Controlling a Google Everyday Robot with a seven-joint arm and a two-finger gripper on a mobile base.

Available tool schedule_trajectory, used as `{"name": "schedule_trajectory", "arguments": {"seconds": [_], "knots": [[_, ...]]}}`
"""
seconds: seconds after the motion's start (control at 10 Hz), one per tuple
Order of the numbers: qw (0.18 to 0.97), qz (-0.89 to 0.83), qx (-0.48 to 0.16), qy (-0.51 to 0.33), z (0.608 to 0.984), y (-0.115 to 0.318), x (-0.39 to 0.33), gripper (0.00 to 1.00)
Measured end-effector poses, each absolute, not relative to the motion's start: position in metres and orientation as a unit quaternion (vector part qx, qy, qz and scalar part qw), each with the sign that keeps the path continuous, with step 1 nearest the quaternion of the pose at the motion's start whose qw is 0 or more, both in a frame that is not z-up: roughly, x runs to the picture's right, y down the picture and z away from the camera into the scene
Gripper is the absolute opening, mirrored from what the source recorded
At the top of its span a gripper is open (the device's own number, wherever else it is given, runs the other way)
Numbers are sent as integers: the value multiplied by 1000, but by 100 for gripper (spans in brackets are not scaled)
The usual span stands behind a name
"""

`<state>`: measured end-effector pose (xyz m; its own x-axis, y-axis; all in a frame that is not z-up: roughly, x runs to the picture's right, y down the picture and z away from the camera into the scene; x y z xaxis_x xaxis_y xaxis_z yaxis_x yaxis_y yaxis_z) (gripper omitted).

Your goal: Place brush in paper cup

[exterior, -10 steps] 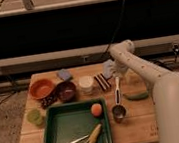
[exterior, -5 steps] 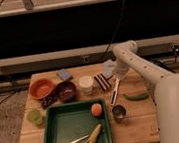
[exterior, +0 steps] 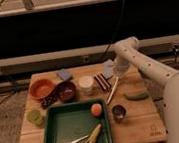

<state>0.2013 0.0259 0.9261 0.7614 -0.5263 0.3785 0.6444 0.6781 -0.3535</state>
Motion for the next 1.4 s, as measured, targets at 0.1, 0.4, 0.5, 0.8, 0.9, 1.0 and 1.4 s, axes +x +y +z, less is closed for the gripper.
{"name": "schedule_trajectory", "arguments": {"seconds": [0.1,0.4,0.5,0.8,0.9,1.0,1.4], "knots": [[909,-328,-229,-116,916,14,201,0],[914,-343,-197,-86,889,-21,203,0],[916,-346,-189,-78,880,-30,204,0],[925,-346,-152,-46,846,-65,205,0],[928,-343,-140,-36,837,-76,206,0],[932,-338,-129,-30,833,-84,205,0],[943,-319,-85,-47,822,-103,187,0]]}}
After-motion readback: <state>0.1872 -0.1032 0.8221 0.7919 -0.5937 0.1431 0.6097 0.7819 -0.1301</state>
